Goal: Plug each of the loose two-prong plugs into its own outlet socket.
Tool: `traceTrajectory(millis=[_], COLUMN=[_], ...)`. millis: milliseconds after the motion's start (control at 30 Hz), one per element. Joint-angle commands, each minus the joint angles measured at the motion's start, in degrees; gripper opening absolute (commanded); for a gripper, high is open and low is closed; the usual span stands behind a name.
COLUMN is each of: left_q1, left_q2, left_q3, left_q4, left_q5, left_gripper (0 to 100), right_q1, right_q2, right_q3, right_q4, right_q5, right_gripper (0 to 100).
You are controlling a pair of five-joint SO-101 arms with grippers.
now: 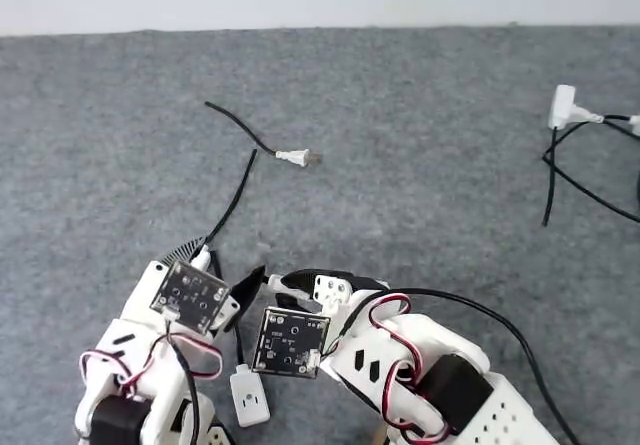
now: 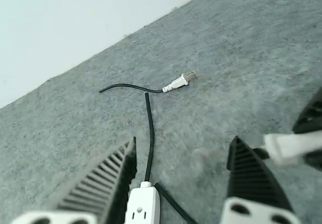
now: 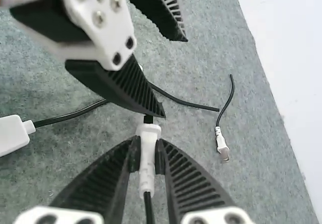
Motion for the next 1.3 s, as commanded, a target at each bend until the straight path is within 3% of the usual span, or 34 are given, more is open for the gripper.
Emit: traceTrajectory(millis=[0, 100, 167, 467, 667, 833, 1100, 1267], left_q1=[-10.0, -24.0, -29.4, -38.6, -39.7, -40.3, -42.3, -54.7], left_q2=[-0.7, -0.4, -0.4, -0.4, -0.4, -0.4, -0.4, -0.4], left_q3=[2.7, 7.0, 7.5, 5.3, -1.4, -2.1, -2.9, -3.4], left_q4=[-9.1, -19.2, -21.4, -21.2, -13.6, -13.4, -14.9, -20.2], left_q5=[0.2, 6.5, 9.8, 14.0, 10.0, 5.5, -1.1, -3.5], left_gripper=[28, 28, 28, 28, 28, 28, 28, 28], right_q1=[-0.1, -0.1, -0.4, -8.2, -15.8, -22.0, -23.8, -23.7], right_q2=[-0.6, -0.2, 1.0, 24.4, 40.7, 46.2, 46.8, 46.3], right_q3=[-0.1, -0.1, -0.3, -6.7, -18.6, -25.4, -27.2, -27.5], right_q4=[0.3, 0.3, 0.3, 1.1, 10.6, 17.3, 21.1, 21.1], right_q5=[-2.4, -6.6, -8.0, -10.5, -5.3, -4.5, 0.4, 0.2], right_gripper=[0.8, 0.8, 0.8, 0.8, 0.8, 0.8, 0.8, 0.8])
